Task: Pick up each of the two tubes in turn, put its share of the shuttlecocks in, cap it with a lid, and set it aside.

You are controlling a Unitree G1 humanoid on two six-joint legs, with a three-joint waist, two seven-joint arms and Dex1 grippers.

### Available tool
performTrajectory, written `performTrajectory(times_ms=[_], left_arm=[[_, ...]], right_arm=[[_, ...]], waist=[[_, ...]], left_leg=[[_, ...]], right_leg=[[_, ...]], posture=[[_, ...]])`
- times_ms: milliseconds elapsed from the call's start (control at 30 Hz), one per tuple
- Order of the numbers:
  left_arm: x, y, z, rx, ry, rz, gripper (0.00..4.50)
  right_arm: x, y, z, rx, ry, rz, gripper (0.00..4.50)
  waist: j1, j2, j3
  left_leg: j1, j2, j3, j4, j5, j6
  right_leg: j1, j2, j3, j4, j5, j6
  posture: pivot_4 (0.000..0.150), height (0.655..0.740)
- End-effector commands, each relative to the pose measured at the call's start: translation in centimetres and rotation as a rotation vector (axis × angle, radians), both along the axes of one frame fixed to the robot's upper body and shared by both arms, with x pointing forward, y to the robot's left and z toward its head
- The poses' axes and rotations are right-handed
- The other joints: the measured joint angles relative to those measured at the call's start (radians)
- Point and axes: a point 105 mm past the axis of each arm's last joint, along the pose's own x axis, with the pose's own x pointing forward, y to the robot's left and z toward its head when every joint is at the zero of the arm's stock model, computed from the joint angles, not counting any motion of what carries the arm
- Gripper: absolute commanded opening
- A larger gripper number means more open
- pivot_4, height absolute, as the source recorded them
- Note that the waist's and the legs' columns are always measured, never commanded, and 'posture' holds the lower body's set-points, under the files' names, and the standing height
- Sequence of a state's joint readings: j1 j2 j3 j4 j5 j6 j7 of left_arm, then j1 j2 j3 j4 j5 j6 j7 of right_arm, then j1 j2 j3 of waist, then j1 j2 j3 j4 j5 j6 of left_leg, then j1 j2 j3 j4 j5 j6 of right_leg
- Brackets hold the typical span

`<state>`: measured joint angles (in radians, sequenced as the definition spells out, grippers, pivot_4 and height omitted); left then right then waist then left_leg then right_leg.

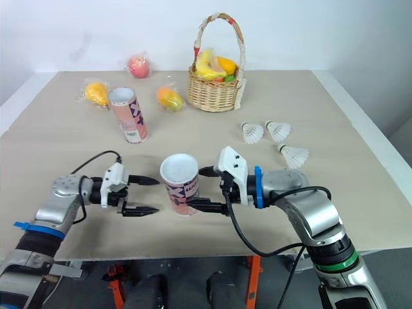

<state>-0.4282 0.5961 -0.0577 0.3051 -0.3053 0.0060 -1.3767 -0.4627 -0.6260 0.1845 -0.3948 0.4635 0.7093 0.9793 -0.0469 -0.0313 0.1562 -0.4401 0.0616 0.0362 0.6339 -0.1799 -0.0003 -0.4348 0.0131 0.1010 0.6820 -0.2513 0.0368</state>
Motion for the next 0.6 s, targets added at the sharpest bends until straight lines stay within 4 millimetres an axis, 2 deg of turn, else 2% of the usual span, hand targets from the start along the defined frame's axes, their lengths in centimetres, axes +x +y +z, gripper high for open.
performTrajectory(times_ms=[33,100,300,467,600], left_arm=[[-0.1,1.3,5.2,-0.163,-0.112,0.074,4.47],[-1.2,1.9,7.5,-0.244,-0.130,0.085,4.47],[-5.2,1.9,11.8,-0.338,-0.037,0.008,4.47],[-6.6,1.9,13.5,-0.311,-0.029,-0.016,4.47],[-6.5,2.0,13.7,-0.293,-0.039,-0.010,4.47]], right_arm=[[0.2,0.2,0.7,0.015,-0.035,0.027,4.50],[0.5,0.5,0.5,0.022,-0.040,0.038,4.50],[1.3,1.7,0.3,0.053,-0.046,0.069,4.50],[1.4,2.4,0.1,0.071,-0.037,0.114,4.50],[1.4,2.9,0.0,0.096,-0.035,0.143,4.50]], waist=[[0.000,-0.001,0.001],[0.000,-0.002,0.001],[-0.003,-0.003,0.002],[0.000,-0.004,0.003],[0.000,-0.003,0.003]], left_leg=[[0.000,0.000,0.000,0.000,0.000,0.000],[0.000,0.000,0.001,0.000,0.000,0.000],[0.000,0.002,0.000,0.000,0.000,0.000],[0.001,0.001,0.000,0.001,0.000,-0.001],[0.001,0.002,0.001,0.001,0.000,-0.001]], right_leg=[[0.000,0.000,0.000,0.000,0.000,0.000],[0.000,-0.001,0.000,0.000,0.000,0.000],[0.000,0.000,-0.001,0.000,-0.001,-0.001],[0.001,0.000,-0.002,0.001,0.000,-0.001],[0.000,0.000,-0.002,0.000,0.000,-0.001]], posture=[[0.150,0.7371],[0.150,0.7371],[0.150,0.7371],[0.150,0.7371],[0.150,0.7371]])
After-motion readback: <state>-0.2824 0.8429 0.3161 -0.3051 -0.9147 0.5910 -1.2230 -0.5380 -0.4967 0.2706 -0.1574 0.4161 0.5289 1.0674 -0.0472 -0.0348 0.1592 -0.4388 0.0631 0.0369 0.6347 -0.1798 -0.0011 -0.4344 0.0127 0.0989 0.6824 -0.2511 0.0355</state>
